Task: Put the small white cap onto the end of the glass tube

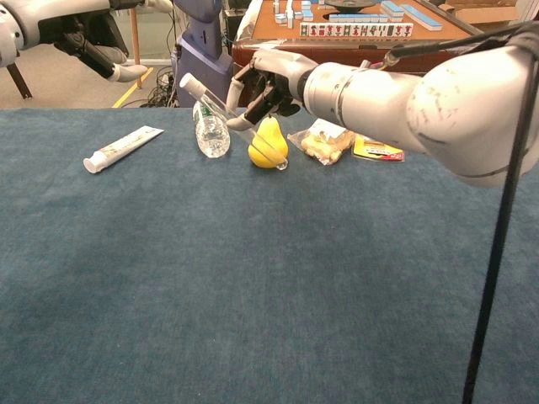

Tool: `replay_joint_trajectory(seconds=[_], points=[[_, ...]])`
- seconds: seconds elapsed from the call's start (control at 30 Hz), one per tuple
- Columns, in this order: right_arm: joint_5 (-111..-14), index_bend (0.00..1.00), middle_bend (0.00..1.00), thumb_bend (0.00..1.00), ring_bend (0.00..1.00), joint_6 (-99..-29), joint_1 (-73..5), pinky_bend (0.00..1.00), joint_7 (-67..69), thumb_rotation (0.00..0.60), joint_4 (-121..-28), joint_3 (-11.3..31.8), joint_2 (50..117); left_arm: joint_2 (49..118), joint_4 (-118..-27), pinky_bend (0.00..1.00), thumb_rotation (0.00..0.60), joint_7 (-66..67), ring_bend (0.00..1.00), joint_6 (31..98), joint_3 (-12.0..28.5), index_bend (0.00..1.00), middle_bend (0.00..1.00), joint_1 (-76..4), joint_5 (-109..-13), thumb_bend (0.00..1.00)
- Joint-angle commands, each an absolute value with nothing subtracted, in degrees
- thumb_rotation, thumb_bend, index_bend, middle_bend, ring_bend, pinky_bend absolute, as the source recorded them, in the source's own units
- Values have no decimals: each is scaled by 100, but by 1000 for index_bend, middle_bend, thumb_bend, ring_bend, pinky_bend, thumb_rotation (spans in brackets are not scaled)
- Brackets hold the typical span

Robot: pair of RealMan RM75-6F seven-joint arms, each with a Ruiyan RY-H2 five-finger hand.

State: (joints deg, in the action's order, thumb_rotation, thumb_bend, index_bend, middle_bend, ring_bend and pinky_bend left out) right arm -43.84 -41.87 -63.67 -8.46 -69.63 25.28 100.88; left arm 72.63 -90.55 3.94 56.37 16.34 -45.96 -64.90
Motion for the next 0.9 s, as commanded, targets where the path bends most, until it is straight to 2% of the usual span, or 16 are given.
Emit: replay_joint_trajectory(seconds=[0.03,0.2,0.4,0.6,0.9], points=[[-3888,837,1000,526,1000,-4018,-6412,1000,-1604,600,-7493,2106,9488,7196,-9062,1000,600,450,999,5656,1586,34,1000,-4526,-6414,355],[-3271,839,1000,526,1000,-4013,-6556,1000,-2362,600,-7861,1580,9064,7113,-9026,1000,600,595,996,5762,1454,34,1000,-4384,-6414,355],[-2758,840,1000,526,1000,-4066,-6668,1000,-2762,600,-7908,1126,9055,7115,-9045,1000,600,806,994,5964,1280,34,1000,-4211,-6526,355],[-2652,839,1000,526,1000,-4076,-6716,1000,-2760,600,-7647,995,9326,7076,-9120,1000,600,866,994,5973,1228,34,1000,-4131,-6508,355],[-3001,829,1000,524,1000,-4072,-6685,1000,-2554,600,-6975,979,9965,7069,-9150,1000,600,891,993,5959,1164,34,1000,-4036,-6491,355]])
